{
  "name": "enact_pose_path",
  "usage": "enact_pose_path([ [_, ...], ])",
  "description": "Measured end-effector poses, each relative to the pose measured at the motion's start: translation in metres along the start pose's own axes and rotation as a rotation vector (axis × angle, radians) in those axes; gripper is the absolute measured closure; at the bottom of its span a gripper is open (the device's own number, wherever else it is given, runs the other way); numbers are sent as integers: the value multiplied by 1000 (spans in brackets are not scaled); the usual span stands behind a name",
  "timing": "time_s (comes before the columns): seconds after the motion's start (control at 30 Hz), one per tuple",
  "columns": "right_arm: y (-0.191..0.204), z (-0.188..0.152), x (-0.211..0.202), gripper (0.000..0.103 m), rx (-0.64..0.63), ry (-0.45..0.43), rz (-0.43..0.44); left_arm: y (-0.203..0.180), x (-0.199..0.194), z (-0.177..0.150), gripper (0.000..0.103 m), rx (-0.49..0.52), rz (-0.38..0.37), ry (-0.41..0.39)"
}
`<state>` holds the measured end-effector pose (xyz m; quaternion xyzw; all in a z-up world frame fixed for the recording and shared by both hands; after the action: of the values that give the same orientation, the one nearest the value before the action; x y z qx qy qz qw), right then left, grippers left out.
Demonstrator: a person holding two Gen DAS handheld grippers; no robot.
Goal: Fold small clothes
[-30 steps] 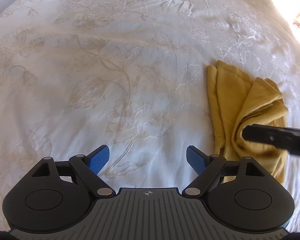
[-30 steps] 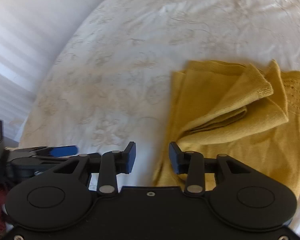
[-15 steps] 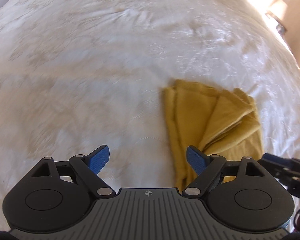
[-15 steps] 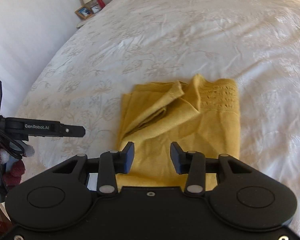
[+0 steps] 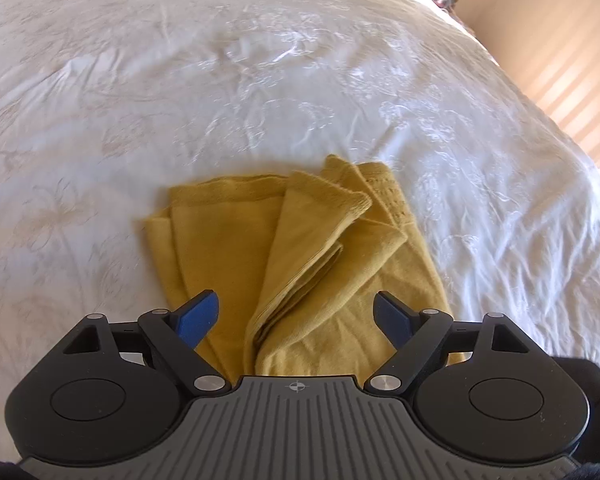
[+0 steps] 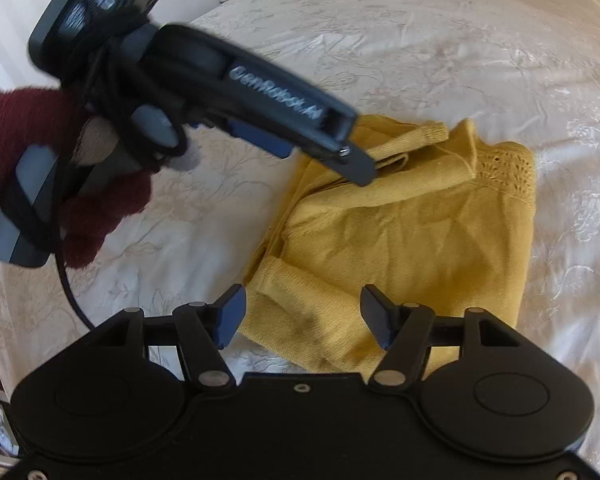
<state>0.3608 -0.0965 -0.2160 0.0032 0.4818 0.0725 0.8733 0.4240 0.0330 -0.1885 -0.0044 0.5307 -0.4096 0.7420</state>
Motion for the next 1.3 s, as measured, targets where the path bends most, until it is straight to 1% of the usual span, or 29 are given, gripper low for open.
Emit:
enact_pose_path([
  [0.1,9,-5,8,35,-37,10,0,-6,14,3,18,62,12,44],
  [0.2,12,-8,12,35,-42,14,-3,-8,30,6,18,118,37,82],
  [0.27,10,-9,11,35,-38,13,-11,-4,38,10,19,140,80,85],
  [0.3,8,-9,10,35,-36,11,-17,3,41,13,19,122,109,74],
  [0.33,8,-9,10,35,-38,10,-21,13,42,15,19,79,130,63],
  [0.37,8,-9,9,35,-41,7,-26,25,42,18,19,9,146,55],
  [0.4,7,-9,9,35,-44,3,-31,40,40,19,19,-86,156,42],
  [0.47,6,-7,8,35,-47,-4,-36,61,35,20,19,-233,130,7],
  [0.5,6,-7,7,35,-47,-8,-38,67,31,20,19,-280,109,-9],
  [0.53,7,-6,6,35,-46,-13,-37,71,28,20,19,-298,98,-18],
  [0.67,11,-2,10,35,-80,-27,-28,70,21,16,19,-265,25,-13],
  [0.77,17,-4,13,35,-162,-32,-20,65,21,14,19,-254,-52,-3],
  [0.83,21,-5,10,36,-222,-42,-14,60,24,14,19,-251,-88,6],
  [0.87,24,-6,9,36,-254,-48,-15,59,26,13,18,-248,-93,12],
  [0.93,27,-8,10,36,-308,-49,-27,59,32,11,18,-242,-81,31],
  [1.0,32,-9,14,38,-365,-52,-54,58,34,10,18,-238,-78,39],
  [1.07,35,-8,18,44,-414,-57,-90,59,35,10,18,-244,-73,43],
  [1.17,42,-8,28,48,-490,-53,-152,61,31,9,18,-258,-74,42],
  [1.2,44,-10,30,55,-518,-48,-160,62,28,8,18,-265,-71,43],
  [1.23,45,-9,30,91,-515,-46,-149,63,25,6,18,-272,-69,44],
  [1.27,42,-6,26,93,-467,-49,-132,65,21,4,18,-280,-70,42],
  [1.3,36,-1,20,93,-391,-55,-109,66,17,2,18,-291,-73,38],
])
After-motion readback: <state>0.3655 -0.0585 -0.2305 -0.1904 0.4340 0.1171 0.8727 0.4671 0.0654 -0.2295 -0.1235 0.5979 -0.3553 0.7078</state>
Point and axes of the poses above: each gripper's, at about its wrist camera, not at the fingertips, and x roughly the way its jaws point, y to its left, z to its top, the point moved 6 cm from there along x, roughly the way its jaws point, and after that the axes turned 12 degrees about -z, right-handed, at the moved point
